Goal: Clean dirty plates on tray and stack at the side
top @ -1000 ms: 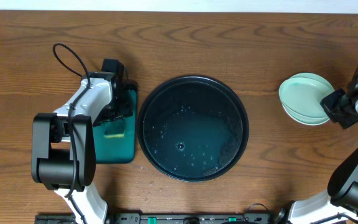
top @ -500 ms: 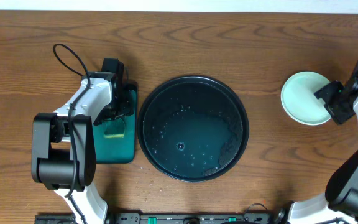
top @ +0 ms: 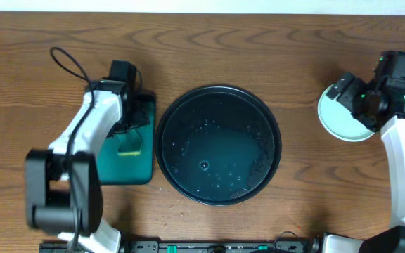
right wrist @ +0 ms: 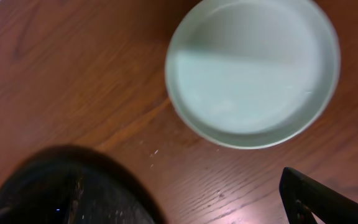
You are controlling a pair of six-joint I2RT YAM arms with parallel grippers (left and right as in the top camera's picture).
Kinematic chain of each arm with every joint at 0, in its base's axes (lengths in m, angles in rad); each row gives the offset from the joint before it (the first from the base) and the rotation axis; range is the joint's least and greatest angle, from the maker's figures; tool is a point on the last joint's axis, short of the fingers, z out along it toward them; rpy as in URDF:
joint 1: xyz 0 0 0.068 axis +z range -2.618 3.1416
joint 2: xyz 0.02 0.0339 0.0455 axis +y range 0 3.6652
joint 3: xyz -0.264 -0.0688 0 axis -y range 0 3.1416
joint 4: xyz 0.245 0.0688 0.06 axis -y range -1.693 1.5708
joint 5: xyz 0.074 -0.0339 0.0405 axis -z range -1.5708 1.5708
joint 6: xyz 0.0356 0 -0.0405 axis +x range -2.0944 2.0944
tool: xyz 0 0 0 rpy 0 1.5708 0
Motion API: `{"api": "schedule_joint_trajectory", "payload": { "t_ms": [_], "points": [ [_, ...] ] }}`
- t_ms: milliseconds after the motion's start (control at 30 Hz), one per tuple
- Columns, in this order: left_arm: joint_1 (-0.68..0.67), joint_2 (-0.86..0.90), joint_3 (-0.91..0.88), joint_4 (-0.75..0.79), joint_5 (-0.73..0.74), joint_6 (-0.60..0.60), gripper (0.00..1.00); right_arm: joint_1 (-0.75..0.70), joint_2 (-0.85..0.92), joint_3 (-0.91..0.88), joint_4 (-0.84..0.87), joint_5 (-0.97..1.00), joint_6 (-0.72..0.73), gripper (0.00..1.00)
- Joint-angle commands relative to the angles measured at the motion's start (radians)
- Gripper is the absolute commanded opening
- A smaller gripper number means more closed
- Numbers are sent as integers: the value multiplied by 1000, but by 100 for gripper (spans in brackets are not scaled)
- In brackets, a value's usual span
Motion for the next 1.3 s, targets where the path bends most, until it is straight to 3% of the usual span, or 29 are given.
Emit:
{"api": "schedule_joint_trajectory", "payload": {
  "t_ms": [0, 300, 400, 733, 933, 1267],
  "points": [
    [-2, -153, -4, -22, -5, 13, 81, 51, -31, 3, -4, 3, -63, 99],
    [-11, -582, -4, -96, 18, 92, 81, 154, -114, 3, 14, 71, -200, 99],
    [-39, -742, -4, -113, 63, 142, 81, 165, -138, 3, 13, 112, -205, 99],
    [-98, -1209, -4, -202, 63, 145, 82, 164, -138, 2, -41, 111, -204, 99],
    [-98, -1332, -4, -255, 55, 145, 82, 164, -138, 2, -84, 111, -205, 99],
    [-98, -1334, -4, -291, 56, 144, 82, 164, -138, 2, -87, 111, -204, 99]
  ]
}}
